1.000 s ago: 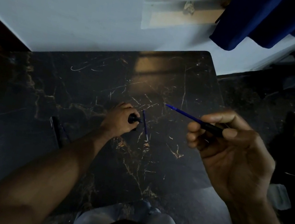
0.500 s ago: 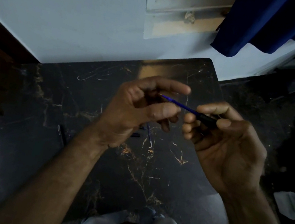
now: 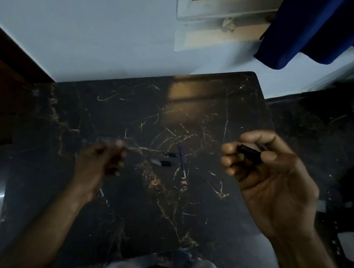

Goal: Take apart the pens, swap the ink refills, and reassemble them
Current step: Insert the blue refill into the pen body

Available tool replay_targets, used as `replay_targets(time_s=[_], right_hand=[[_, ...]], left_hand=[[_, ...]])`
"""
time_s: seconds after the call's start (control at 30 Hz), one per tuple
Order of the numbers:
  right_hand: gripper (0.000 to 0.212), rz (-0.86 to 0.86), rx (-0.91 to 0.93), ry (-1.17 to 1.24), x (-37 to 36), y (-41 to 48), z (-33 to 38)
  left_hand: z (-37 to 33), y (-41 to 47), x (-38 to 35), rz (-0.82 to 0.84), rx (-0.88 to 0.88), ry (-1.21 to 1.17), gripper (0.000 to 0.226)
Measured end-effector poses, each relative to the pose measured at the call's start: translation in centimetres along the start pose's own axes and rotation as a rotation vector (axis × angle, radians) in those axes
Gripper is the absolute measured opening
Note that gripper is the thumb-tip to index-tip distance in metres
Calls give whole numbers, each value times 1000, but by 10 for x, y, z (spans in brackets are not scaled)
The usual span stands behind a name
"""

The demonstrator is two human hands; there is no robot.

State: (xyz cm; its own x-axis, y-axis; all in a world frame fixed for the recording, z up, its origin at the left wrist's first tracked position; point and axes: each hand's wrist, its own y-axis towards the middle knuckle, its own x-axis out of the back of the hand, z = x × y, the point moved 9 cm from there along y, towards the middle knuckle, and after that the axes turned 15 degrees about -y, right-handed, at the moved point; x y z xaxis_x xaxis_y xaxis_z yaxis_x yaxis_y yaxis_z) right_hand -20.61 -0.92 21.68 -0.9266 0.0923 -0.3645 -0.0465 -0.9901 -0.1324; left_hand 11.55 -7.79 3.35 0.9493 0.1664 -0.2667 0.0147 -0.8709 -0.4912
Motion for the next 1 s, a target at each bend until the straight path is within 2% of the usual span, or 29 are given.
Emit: replay_targets(time_s=[0.07, 0.13, 0.27, 0.4, 0.53, 0.77, 0.9, 1.0], right_hand=[[23, 5, -19, -3, -2, -3, -4], [20, 19, -14, 7, -7, -4, -5], [12, 39, 28, 16, -14, -4, -2], [8, 6, 38, 7, -10, -8, -1], [9, -23, 24, 4, -2, -15, -6], [11, -93, -20, 5, 6, -15, -13], [13, -120, -40, -10, 10, -14, -16], [12, -152, -44, -26, 14, -14, -17]], left_hand=[[60, 5, 7, -24, 112, 162, 23], [102, 12, 4, -46, 171, 178, 21], [136, 33, -4, -155, 153, 239, 15], [140, 44, -3, -234, 97, 362, 17], [136, 46, -8, -195, 28, 515, 13], [130, 43, -8, -208, -41, 520, 37], [131, 42, -5, -203, -56, 494, 34], [121, 33, -12, -174, -126, 574, 27]])
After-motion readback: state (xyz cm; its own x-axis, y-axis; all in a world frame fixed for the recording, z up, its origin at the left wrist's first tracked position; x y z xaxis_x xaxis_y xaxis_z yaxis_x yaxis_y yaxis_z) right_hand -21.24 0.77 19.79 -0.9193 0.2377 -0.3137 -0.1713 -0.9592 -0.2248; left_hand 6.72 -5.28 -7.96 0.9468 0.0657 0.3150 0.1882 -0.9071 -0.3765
